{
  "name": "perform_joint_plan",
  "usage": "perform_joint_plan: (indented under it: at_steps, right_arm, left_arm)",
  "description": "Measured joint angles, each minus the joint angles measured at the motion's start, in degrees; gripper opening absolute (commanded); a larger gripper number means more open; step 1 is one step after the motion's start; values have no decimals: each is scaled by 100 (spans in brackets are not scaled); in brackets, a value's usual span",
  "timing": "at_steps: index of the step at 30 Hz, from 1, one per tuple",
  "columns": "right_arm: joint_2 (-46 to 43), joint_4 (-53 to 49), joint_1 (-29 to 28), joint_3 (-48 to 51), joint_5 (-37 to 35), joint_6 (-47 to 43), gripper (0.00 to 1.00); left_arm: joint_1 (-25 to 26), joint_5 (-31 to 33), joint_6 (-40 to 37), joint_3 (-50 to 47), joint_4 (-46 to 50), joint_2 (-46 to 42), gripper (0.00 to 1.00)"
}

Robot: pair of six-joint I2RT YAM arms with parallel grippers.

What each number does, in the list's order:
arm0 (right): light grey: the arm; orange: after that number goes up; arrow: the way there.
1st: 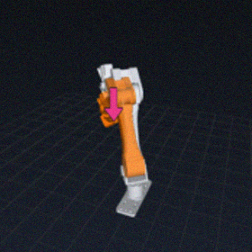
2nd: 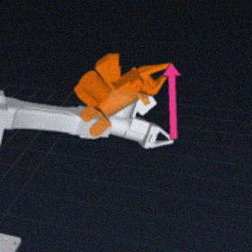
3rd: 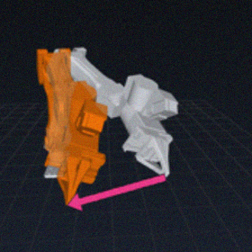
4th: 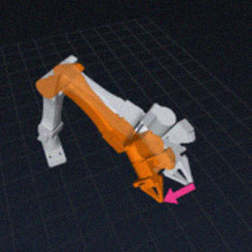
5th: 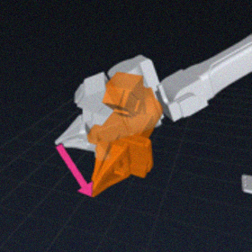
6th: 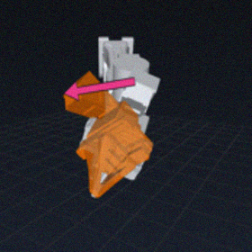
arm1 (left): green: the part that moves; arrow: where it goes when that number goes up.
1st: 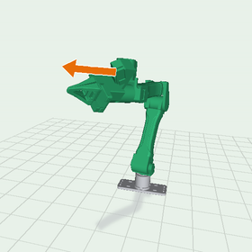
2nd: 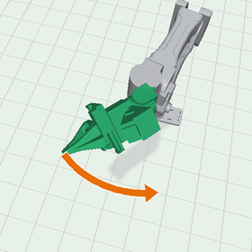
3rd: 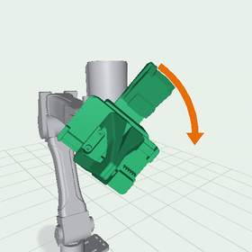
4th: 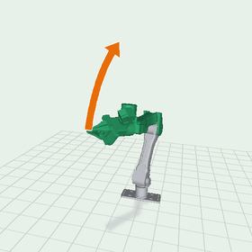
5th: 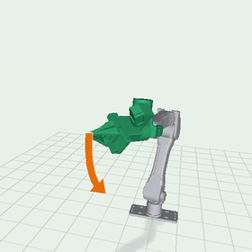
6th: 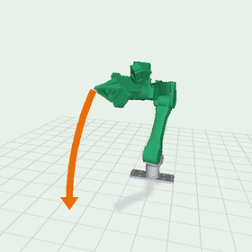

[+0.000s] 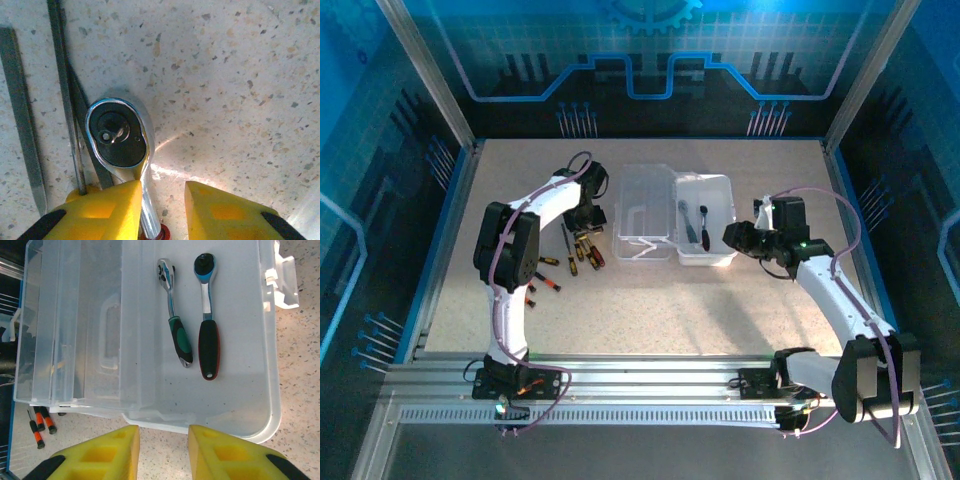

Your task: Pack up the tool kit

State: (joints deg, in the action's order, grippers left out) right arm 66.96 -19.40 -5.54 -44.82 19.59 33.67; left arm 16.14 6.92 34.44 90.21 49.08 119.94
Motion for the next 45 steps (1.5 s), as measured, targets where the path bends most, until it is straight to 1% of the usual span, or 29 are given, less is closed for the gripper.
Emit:
perform_joint_plan:
  at_steps: [10, 17, 33, 45]
  right_arm:
    - [0, 107, 0, 184, 61, 2, 33]
    - [7, 109, 0, 186, 70, 2, 33]
    - [127, 328, 0, 190, 203, 107, 34]
    - [164, 387, 0, 210, 236, 149, 34]
  left_arm:
    - [0, 44, -9, 20, 201, 2, 28]
    - [0, 44, -13, 120, 415, 2, 28]
    - [2, 81, -11, 35, 413, 7, 28]
    - [17, -2, 9, -133, 136, 109, 21]
